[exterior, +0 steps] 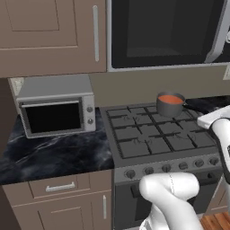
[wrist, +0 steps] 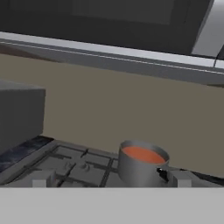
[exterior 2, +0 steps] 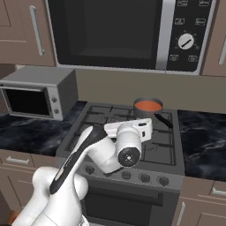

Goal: Wait until the marinara sauce is simmered to a deep red color and then turn off the stove.

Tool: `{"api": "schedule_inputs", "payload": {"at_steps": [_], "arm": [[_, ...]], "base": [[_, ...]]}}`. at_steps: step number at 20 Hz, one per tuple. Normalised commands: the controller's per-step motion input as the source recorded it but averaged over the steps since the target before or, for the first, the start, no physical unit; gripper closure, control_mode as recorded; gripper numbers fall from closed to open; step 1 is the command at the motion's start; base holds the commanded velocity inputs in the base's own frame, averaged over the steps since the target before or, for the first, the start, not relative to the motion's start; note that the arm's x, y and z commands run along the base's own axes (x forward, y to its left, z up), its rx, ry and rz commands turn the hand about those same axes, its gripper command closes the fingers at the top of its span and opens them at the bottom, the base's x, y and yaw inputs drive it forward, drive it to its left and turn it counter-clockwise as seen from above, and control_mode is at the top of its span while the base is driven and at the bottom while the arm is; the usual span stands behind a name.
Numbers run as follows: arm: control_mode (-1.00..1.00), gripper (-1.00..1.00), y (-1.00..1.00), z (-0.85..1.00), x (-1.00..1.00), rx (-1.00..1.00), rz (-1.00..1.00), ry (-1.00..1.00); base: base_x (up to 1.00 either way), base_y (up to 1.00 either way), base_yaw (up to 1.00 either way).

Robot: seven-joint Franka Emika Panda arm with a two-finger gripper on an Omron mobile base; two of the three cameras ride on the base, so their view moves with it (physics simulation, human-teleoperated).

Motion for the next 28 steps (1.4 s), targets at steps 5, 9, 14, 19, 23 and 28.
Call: {"api": "schedule_inputs", "payload": {"at_steps": [5, 9, 14, 19, 23, 28], "arm": [[-1.00, -1.00, -0.32, -0.30, 0.00, 0.00, 0.00, -0.19], [-1.00, -1.00, -0.37, -0.20, -0.01, -0.02, 0.00, -0.18], [-1.00, -1.00, -0.37, -0.16, -0.13, -0.02, 0.01, -0.04], [-1.00, -1.00, -0.12, -0.34, -0.30, -0.05, 0.00, 0.00], [-1.00, -1.00, -0.04, -0.40, -0.29, -0.03, 0.00, 0.00], [-1.00, -1.00, 0.00, -0.49, -0.19, 0.00, 0.00, 0.00]], "base": [[0.00, 0.00, 0.00], [0.00, 0.00, 0.00], [0.00, 0.00, 0.00], [0.00, 0.00, 0.00], [0.00, 0.00, 0.00], [0.00, 0.00, 0.00]]}}
